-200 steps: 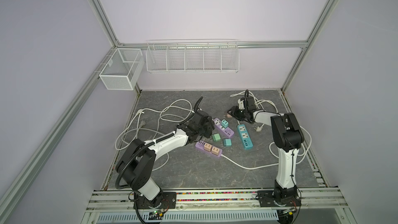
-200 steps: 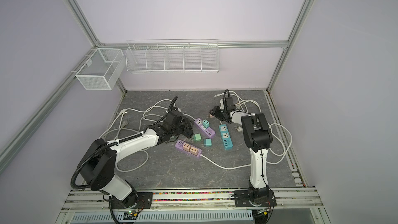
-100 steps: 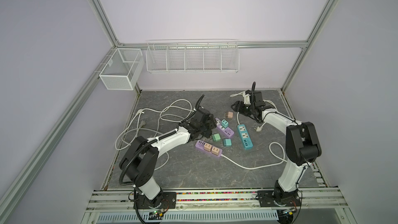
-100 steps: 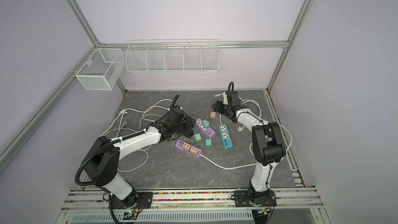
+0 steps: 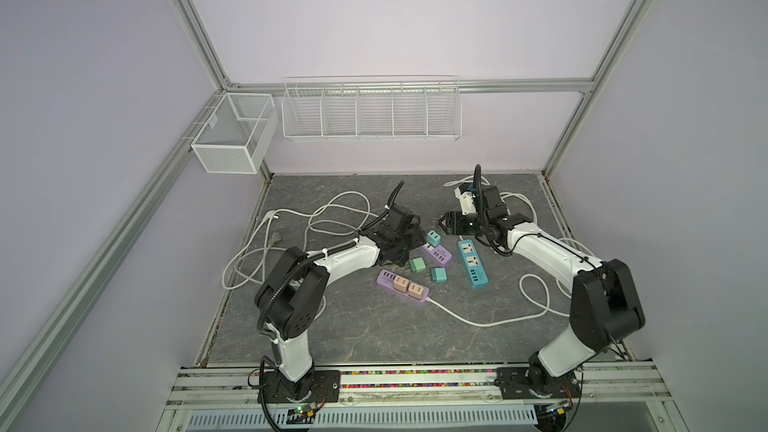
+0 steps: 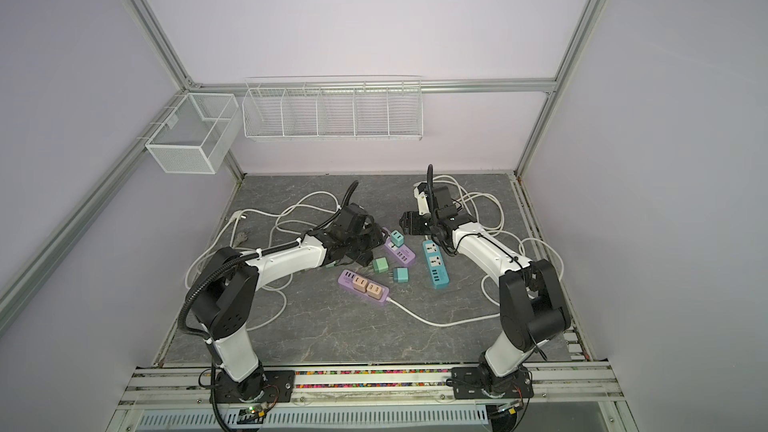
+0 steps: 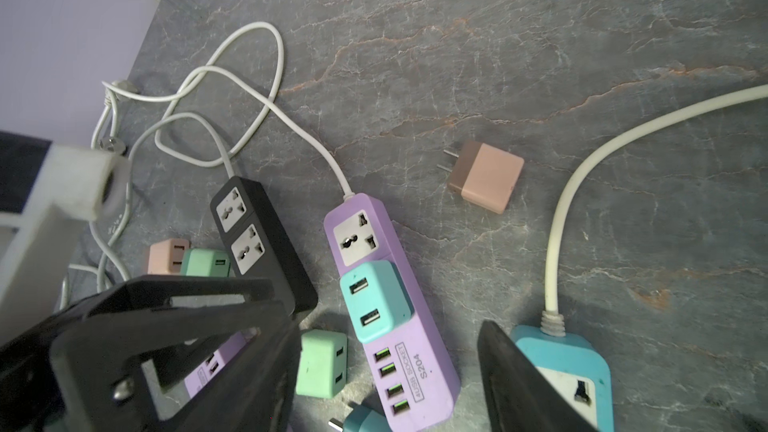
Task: Pull the plug off the socket
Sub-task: 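Move the right gripper over the teal adapter while the left regrips the purple strip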
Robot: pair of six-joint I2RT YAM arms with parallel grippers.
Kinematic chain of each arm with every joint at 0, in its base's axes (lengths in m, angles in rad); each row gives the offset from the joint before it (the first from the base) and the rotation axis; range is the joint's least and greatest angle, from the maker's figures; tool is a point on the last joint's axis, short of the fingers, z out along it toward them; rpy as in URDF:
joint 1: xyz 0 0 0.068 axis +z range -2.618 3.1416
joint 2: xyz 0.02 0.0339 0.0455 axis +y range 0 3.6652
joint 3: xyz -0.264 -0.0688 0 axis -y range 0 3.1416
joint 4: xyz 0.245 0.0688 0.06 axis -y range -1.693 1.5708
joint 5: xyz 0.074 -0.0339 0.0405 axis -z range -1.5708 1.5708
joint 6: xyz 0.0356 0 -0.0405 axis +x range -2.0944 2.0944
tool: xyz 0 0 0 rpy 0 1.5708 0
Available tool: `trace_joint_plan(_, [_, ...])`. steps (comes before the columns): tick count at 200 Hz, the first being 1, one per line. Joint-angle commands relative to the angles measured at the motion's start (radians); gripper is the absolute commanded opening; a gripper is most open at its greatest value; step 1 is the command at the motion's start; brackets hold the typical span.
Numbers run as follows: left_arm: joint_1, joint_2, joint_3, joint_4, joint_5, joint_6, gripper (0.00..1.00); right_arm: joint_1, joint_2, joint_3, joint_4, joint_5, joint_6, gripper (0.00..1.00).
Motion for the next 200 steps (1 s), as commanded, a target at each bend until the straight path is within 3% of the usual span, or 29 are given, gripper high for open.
trace_joint_plan(1, [-0.003,0.046,0.053,-0.032,0.021,-0.007,0.59,0.03,-0.028,-0.039,0.014,0.012,-0.077,0.7])
trace_joint_plan(81, [0.033,0.112,0.063,-0.041,0.015,-0.043,0.51,0.067,0.037,-0.077,0.114,-0.013,-0.159,0.68])
trace_joint_plan(138, [0.04,0.161,0.095,-0.015,0.061,-0.036,0.47,0.076,0.087,-0.061,0.111,0.069,-0.195,0.66])
trace_joint_plan(200, [0.043,0.206,0.119,-0.049,0.065,-0.054,0.41,0.098,0.147,-0.018,0.103,0.071,-0.243,0.64])
